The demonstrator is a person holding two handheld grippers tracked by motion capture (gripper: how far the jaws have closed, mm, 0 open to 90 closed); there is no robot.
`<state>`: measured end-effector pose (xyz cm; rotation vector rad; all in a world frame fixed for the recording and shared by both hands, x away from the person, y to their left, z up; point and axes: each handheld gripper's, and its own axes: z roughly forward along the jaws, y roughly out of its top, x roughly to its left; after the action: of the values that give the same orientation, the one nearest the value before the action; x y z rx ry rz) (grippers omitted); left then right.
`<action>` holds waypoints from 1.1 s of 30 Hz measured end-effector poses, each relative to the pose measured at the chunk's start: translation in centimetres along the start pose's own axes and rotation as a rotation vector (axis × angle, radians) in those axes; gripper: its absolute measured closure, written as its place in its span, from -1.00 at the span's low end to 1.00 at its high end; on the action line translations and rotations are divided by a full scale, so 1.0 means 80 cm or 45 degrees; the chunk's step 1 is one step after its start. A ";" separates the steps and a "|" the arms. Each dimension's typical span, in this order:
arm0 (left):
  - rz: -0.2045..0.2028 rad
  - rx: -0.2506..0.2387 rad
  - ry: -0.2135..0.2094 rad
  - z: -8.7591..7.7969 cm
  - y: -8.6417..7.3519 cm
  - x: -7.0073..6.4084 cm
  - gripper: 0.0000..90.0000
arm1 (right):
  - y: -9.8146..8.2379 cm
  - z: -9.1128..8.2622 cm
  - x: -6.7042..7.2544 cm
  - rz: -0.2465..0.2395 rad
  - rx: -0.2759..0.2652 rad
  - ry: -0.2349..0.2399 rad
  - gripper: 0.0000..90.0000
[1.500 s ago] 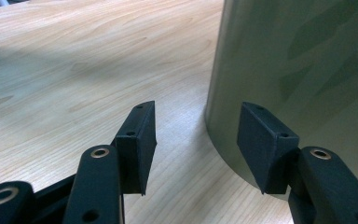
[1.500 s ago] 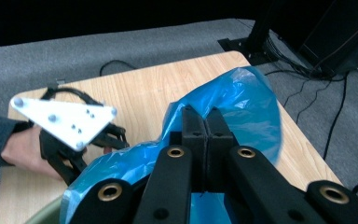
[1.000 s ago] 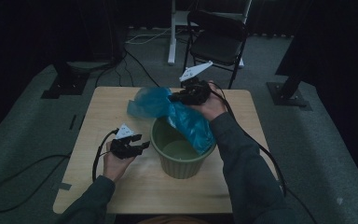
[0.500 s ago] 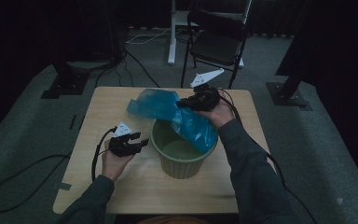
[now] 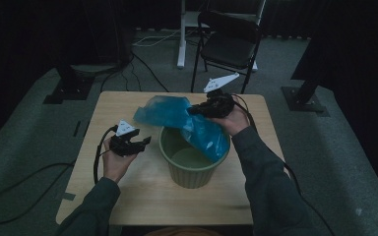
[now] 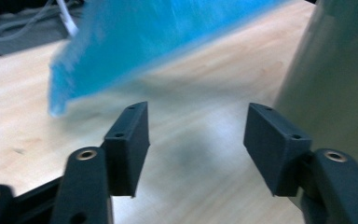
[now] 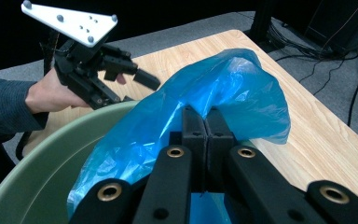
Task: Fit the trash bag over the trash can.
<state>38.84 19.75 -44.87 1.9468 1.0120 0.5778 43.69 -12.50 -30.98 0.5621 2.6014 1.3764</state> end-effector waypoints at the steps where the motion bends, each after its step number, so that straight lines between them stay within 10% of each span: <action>1: 0.000 0.000 0.000 0.000 0.000 0.000 -0.18 | 0.000 0.000 0.000 0.000 0.000 0.000 1.00; 10: 0.088 0.017 0.060 0.024 0.028 -0.008 -0.33 | 0.000 0.002 0.001 0.011 -0.021 0.036 0.99; 19: 0.044 -0.043 0.098 0.025 0.046 -0.012 0.86 | -0.004 0.001 0.010 -0.024 0.003 0.031 0.99; 27: 0.028 -0.118 0.089 0.007 0.056 -0.010 1.00 | -0.022 0.002 0.009 -0.025 0.055 0.001 0.99; 33: 0.061 -0.171 0.068 -0.004 0.062 -0.017 1.00 | -0.032 0.000 0.011 -0.042 0.099 -0.015 0.63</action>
<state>40.02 17.21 -40.54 1.8496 0.9373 0.7096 42.24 -13.47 -33.03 0.5332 2.6523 1.2630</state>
